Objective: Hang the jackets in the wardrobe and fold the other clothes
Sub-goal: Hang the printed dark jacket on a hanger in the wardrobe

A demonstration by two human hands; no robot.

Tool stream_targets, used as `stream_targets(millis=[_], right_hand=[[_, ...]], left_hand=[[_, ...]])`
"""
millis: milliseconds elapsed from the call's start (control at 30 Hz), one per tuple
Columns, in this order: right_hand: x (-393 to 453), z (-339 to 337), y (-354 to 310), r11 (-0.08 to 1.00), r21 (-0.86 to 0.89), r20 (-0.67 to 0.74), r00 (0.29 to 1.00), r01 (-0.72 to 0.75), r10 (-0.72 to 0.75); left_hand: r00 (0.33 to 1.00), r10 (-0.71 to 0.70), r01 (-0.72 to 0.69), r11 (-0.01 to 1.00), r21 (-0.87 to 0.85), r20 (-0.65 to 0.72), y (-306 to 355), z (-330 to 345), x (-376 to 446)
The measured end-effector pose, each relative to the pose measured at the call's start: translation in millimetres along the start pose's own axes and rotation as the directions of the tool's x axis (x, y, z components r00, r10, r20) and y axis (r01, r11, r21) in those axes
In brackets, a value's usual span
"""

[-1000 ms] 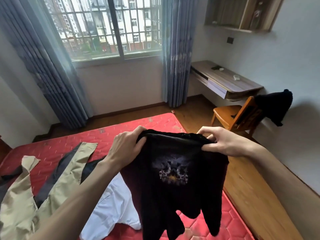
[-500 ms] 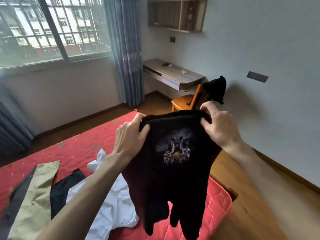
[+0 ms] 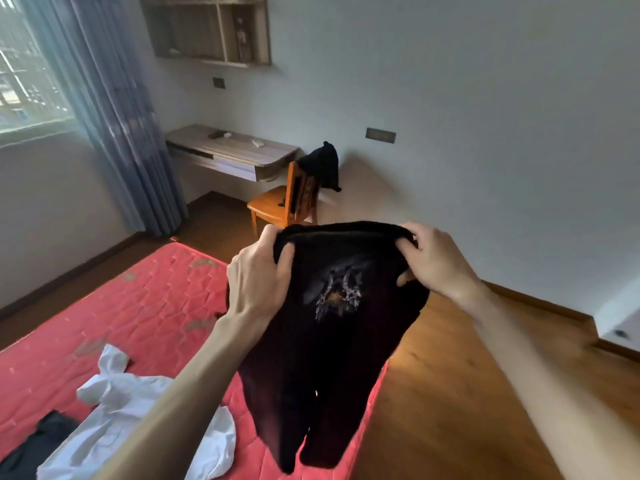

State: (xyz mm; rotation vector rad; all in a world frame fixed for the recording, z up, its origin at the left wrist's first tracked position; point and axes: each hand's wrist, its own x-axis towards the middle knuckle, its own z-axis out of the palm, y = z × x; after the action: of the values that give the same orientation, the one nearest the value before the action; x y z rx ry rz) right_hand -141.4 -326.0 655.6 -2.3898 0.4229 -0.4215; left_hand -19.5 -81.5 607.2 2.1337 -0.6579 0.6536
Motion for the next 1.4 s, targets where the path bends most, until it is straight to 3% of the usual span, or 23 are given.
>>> stream_targets(millis=[200,300,400,633,767,967,1067,1133,1200,1267,1333,1400], right_hand=[[-65,-63,40,0.957,0.224,-0.008,0.982,-0.183,0.19],[-105,-85,55,0.938,0.276,-0.082,0.967,-0.21,0.24],[-148,-106,62,0.947,0.248,-0.197,0.946,-0.205,0.257],[-241,-151,61,0.975,0.142,-0.467,0.856,-0.173,0.22],[-294,-188,71,0.961,0.152,-0.562,0.78,-0.229,0.275],[-374,-249,102,0.909,0.295,-0.568,0.711,-0.294,0.414],[-410,-273,118,0.893,0.339,-0.531,0.724,-0.295,0.441],[-432,-287,127,0.894,0.313,-0.528,0.723,-0.322,0.445],[-451,-299,137,0.901,0.232,-0.568,0.701,-0.368,0.432],[-465,-307,146,0.907,0.102,-0.69,0.628,-0.409,0.361],[-473,-312,153,0.872,-0.103,-0.85,0.498,-0.479,0.173],[-476,-318,159,0.741,-0.307,-0.924,0.373,-0.597,-0.082]], left_hand=[[0.952,0.192,-0.122,0.953,-0.279,0.24,43,22,-20],[0.935,0.221,-0.153,0.956,-0.249,0.277,78,32,-36],[0.946,0.2,-0.152,0.969,-0.195,0.256,117,37,-54],[0.93,0.2,-0.017,0.86,-0.509,0.308,213,54,-104],[0.857,0.363,-0.067,0.783,-0.618,0.366,262,65,-126],[0.667,0.645,-0.21,0.642,-0.738,0.372,321,94,-155],[0.634,0.704,-0.254,0.58,-0.774,0.32,354,114,-172],[0.646,0.71,-0.336,0.595,-0.73,0.281,379,130,-181],[0.659,0.714,-0.395,0.595,-0.7,0.235,406,143,-189],[0.638,0.745,-0.388,0.53,-0.754,0.195,436,153,-196],[0.596,0.784,-0.34,0.443,-0.829,0.175,468,163,-201],[0.562,0.808,-0.263,0.376,-0.889,0.176,497,173,-203]])
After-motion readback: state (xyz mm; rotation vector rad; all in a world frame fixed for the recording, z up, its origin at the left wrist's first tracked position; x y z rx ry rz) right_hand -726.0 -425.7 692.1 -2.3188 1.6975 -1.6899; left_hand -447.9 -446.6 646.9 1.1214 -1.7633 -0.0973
